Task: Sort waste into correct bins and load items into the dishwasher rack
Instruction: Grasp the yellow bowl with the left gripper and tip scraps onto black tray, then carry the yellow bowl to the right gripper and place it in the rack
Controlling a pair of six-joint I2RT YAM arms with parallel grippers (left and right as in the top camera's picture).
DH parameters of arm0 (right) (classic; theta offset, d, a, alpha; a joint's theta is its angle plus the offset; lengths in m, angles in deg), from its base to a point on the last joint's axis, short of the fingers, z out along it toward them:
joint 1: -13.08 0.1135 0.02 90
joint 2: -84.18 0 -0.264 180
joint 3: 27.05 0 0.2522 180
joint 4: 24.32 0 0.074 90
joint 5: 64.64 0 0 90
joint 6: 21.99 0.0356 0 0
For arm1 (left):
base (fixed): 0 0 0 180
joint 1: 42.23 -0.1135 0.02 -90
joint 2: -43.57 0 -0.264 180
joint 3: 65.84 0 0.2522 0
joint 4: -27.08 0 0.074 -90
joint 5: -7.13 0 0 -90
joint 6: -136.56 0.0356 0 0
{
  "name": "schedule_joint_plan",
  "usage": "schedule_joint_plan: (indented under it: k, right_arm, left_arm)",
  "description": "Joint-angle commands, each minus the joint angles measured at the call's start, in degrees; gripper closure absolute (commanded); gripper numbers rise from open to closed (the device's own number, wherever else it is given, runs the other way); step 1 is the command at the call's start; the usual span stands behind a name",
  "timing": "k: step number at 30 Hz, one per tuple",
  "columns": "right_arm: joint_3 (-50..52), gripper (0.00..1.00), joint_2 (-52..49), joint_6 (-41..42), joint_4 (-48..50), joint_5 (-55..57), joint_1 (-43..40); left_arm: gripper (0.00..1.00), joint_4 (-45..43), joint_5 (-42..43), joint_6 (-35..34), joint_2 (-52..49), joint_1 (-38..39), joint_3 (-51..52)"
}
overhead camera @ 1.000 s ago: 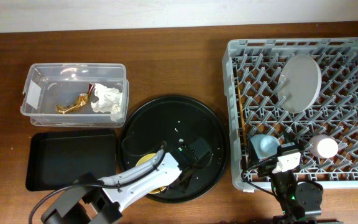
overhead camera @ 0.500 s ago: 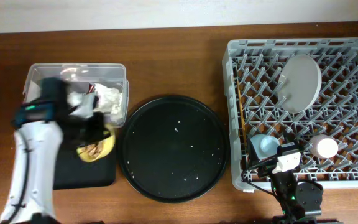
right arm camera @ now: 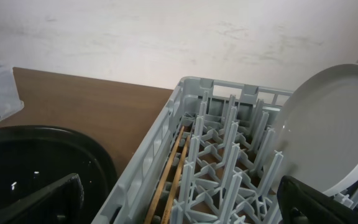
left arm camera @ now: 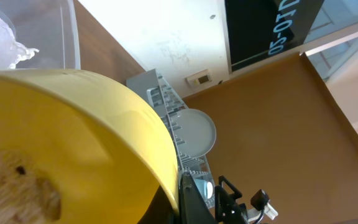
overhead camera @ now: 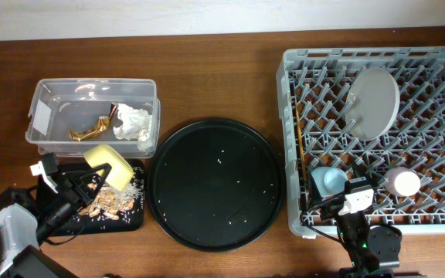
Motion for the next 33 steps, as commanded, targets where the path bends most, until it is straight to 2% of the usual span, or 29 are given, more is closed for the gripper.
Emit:
schedule_joint_plan:
  k: [1, 4, 6, 8, 9, 10, 11, 12, 13, 14, 15, 16, 17, 19, 21, 24, 25, 26, 27, 28, 29, 30, 31, 33]
  right_arm:
    - [0.42, 0.02, 0.37, 0.26, -0.09, -0.11, -0.33]
    - [0.42, 0.02, 0.37, 0.28, -0.09, -0.11, -0.33]
    - [0.42, 0.02, 0.37, 0.28, -0.09, -0.11, -0.33]
    - [0.42, 0.02, 0.37, 0.28, -0.09, -0.11, -0.33]
    - [0.42, 0.02, 0.37, 0.28, -0.09, -0.11, -0.33]
    - [0.42, 0.02, 0.37, 0.28, -0.09, -0.11, -0.33]
    - [0.42, 0.02, 0.37, 0.28, -0.09, -0.11, -0.33]
    - [0.42, 0.02, 0.37, 0.28, -0.09, -0.11, -0.33]
    - [0.42, 0.02, 0.37, 0.26, -0.09, -0.11, -0.33]
    - [0.42, 0.02, 0.37, 0.28, -0.09, -0.11, -0.33]
    - [0.42, 0.02, 0.37, 0.28, -0.09, -0.11, -0.33]
    - [0.42, 0.02, 0.37, 0.28, -0.09, -0.11, -0.33]
    - [0.42, 0.02, 0.37, 0.28, -0.09, -0.11, -0.33]
    - [0.42, 0.02, 0.37, 0.28, -0.09, -0.11, -0.33]
    - [0.42, 0.02, 0.37, 0.28, -0.09, -0.11, -0.33]
    - [0.42, 0.02, 0.37, 0.28, -0.09, -0.11, -0.33]
    - [0.42, 0.02, 0.37, 0.26, -0.09, -0.11, -0.33]
    - [0.42, 0.02, 0.37, 0.28, -0.09, -0.11, -0.33]
    - [0.42, 0.02, 0.37, 0.28, -0.09, -0.11, -0.33]
    - [0.42, 0.02, 0.37, 0.28, -0.09, -0.11, -0.33]
    - [0.42, 0.02, 0.37, 0.28, -0.09, -0.11, -0.33]
    - [0.42, 0.02, 0.37, 0.28, -0.09, -0.11, -0.33]
    - [0.42, 0.02, 0.37, 0.28, -0.09, -0.11, -0.33]
    - [0.42, 0.02, 0.37, 0.28, -0.09, -0.11, -0.33]
  left_arm:
    - [1.0, 0.13, 2.27, 1.75, 0.24, -0.31, 0.17]
    - [1.0, 1.18, -3.17, 1.77, 0.24, -0.31, 0.17]
    - [1.0, 0.98, -1.2, 3.48, 0.24, -0.31, 0.17]
    - [1.0, 3.72, -3.28, 6.67, 0.22, 0.02, 0.17]
    - [1.0, 5.18, 0.59, 6.36, 0.24, 0.02, 0.17]
    - [1.0, 3.3, 0.59, 6.45, 0.24, 0.07, 0.17]
    - [1.0, 5.33, 0.83, 5.86, 0.24, 0.52, 0.15]
    - [1.0, 5.73, -0.85, 6.01, 0.35, 1.36, 0.15]
    - [1.0, 5.01, -7.65, 9.31, 0.46, 2.38, 0.15]
    - [1.0, 4.07, -8.68, 9.2, 0.46, 2.01, 0.15]
    - [1.0, 3.67, -5.4, 9.4, 0.46, 1.95, 0.15]
    - [1.0, -0.96, -5.25, 6.19, 0.44, 1.75, 0.15]
    - [1.0, 0.15, -0.2, 3.93, 0.46, 2.14, 0.15]
    - [1.0, 1.6, 0.63, 3.87, 0.48, 2.97, 0.15]
    - [1.0, 2.64, 1.42, 4.13, 1.68, 9.62, -0.39]
    - [1.0, -0.83, -0.74, 4.66, 3.67, 28.44, -7.72]
    - [1.0, -9.6, -0.66, -1.11, 3.67, 37.4, -11.26]
    - [1.0, -17.88, -0.7, -8.09, 3.67, 40.98, -11.89]
    - [1.0, -32.92, -3.52, -21.42, 3.52, 45.83, -11.91]
    - [1.0, -47.71, -12.85, -37.77, 3.34, 50.75, -11.91]
    - [1.0, -60.39, -18.14, -49.05, 2.93, 54.73, -11.91]
    - [1.0, -81.07, -28.04, -66.58, 1.03, 61.94, -11.91]
    - [1.0, -92.11, -34.07, -75.47, -1.22, 66.2, -11.91]
    - [1.0, -106.53, -41.03, -85.88, -7.04, 72.13, -12.22]
